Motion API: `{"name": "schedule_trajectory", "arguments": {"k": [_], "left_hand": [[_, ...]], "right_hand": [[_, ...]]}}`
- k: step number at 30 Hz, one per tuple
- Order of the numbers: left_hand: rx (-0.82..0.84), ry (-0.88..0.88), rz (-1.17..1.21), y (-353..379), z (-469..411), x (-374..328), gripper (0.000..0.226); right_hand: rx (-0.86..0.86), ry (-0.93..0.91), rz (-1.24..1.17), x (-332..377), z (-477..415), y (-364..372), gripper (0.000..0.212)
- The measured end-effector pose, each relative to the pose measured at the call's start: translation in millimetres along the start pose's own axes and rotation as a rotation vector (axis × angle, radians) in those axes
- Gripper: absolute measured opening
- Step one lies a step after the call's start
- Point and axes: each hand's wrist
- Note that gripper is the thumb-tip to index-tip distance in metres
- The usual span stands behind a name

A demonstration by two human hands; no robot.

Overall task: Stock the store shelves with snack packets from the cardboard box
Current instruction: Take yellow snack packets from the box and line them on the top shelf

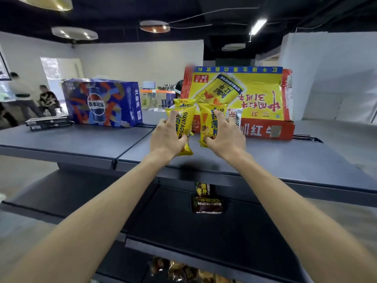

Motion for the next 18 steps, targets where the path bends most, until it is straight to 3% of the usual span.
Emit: {"name": "schedule_trajectory", "arguments": {"k": [11, 18], "left_hand": [[0.058, -0.005, -0.098, 46, -81, 52, 0.061], [0.045, 0.089, -0.091, 78, -121, 70, 0.064]], "right_hand": [[0.047, 0.064, 0.061, 15, -79, 60, 0.082], [-0.037, 0.117, 0.126, 21, -123, 92, 0.086]]}}
Point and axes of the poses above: each hand's wrist, its own z-axis away from the middle knuckle, its own y-axis out of the palm, x = y × z, and after that the axes turned 3 degrees about y, right-handed
